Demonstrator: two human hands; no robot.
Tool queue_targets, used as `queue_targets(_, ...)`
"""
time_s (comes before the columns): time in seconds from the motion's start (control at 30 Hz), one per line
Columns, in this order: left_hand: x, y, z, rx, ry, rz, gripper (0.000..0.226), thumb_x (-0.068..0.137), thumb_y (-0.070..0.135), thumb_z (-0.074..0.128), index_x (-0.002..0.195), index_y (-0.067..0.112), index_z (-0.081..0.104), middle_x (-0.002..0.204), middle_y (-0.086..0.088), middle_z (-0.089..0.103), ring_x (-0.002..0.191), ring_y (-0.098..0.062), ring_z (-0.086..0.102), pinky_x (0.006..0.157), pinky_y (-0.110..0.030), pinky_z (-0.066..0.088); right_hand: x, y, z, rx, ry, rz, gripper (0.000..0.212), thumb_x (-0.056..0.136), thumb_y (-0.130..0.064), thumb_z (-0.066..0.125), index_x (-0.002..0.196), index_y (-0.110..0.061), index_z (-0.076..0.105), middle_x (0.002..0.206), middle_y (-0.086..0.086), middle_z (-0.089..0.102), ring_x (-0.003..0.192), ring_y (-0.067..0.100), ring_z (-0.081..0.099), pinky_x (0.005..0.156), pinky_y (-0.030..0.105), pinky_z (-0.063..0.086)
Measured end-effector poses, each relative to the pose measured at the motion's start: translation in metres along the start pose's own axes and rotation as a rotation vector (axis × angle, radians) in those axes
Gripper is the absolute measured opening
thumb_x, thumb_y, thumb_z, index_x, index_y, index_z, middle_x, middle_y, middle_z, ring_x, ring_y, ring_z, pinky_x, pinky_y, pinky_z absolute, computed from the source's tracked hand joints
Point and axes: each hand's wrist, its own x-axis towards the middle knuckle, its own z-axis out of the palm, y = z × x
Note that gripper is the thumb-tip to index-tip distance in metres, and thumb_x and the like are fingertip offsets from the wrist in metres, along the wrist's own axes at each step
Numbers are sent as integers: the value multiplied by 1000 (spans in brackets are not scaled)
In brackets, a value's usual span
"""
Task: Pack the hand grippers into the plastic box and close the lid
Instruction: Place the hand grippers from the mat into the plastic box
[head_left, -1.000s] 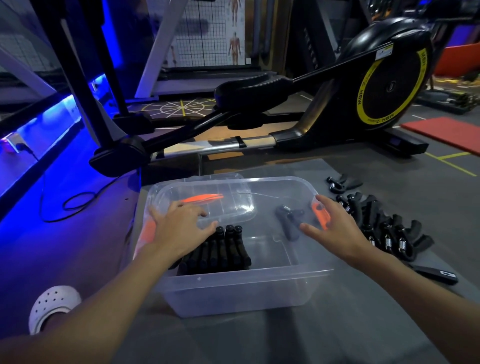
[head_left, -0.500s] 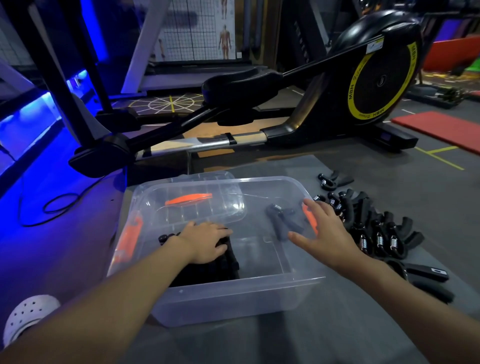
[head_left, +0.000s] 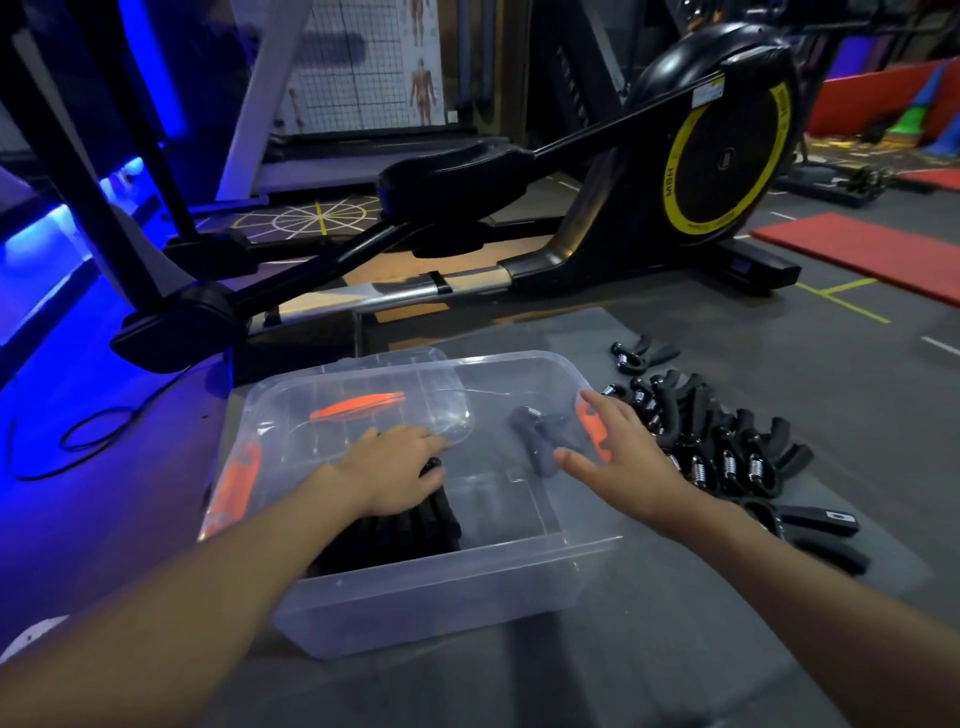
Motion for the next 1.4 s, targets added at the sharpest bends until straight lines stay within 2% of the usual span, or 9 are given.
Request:
queue_targets(0.13, 14, 52, -33, -190, 236, 129, 40, 96, 39, 45, 133, 25, 52, 137, 3, 54, 127, -20, 48, 105, -44, 38, -5, 8, -10, 60, 84, 42, 55, 91, -58, 48, 138, -29, 45, 130, -6, 54, 110, 14, 55, 102, 45, 44)
queue_targets(0.2, 24, 90, -48, -249, 324, 187, 36, 97, 36, 46, 130, 24, 54, 135, 3, 55, 124, -19, 49, 104, -42, 39, -12, 22, -20, 61, 141, 97, 57, 89, -60, 45, 135, -26, 48, 121, -2, 59, 103, 16, 57, 97, 46, 46)
queue_targets(0.5, 71, 211, -36, -220, 257, 337, 36, 95, 41, 43, 121, 22, 59, 122, -1, 60, 118, -23, 52, 106, -38, 31, -70, 156, -68, -193, 161, 470, 66, 86, -54, 57, 141, -24, 39, 132, 3, 56, 120, 29, 52, 99, 48, 43)
queue_targets(0.7, 78, 214, -17, -158, 228, 327, 65, 82, 60, 21, 122, 26, 60, 127, 5, 59, 126, -13, 46, 115, -31, 13, -86, 220, -73, -356, 155, 628, 80, 82, -60, 61, 147, -23, 32, 147, 0, 41, 138, 26, 32, 107, 43, 30)
queue_targets(0.87, 80, 210, -8, -120, 279, 362, 68, 82, 62, 17, 117, 28, 63, 119, 12, 61, 122, -11, 46, 114, -31, 16, -80, 251, -77, -273, 178, 698, 94, 77, -59, 70, 149, -15, 29, 151, 11, 36, 142, 30, 25, 114, 43, 25)
queue_targets(1.03, 79, 211, -7, -137, 319, 367, 64, 83, 59, 19, 110, 26, 67, 114, 12, 63, 116, -13, 50, 107, -29, 21, -82, 252, -70, -182, 184, 683, 76, 74, -60, 71, 134, -21, 44, 119, 6, 62, 113, 29, 54, 94, 41, 46)
queue_targets(1.13, 77, 212, -7, -140, 317, 376, 64, 83, 57, 17, 109, 27, 68, 114, 13, 63, 115, -11, 49, 105, -25, 19, -86, 242, -64, -235, 209, 575, 60, 79, -55, 69, 124, -19, 51, 98, -1, 60, 99, 24, 58, 81, 37, 48)
queue_targets(1.27, 78, 212, -8, -135, 306, 371, 66, 82, 56, 15, 108, 27, 68, 115, 14, 63, 114, -11, 48, 104, -24, 18, -89, 241, -64, -554, 147, 562, 81, 74, -65, 65, 140, -25, 40, 131, 2, 50, 126, 27, 41, 102, 41, 34)
queue_targets(1.4, 78, 213, -8, -133, 291, 364, 68, 81, 55, 12, 108, 28, 68, 115, 14, 62, 113, -11, 48, 105, -25, 19, -90, 245, -65, -384, 38, 620, 100, 69, -57, 76, 149, -21, 27, 143, 4, 46, 131, 28, 40, 105, 42, 37)
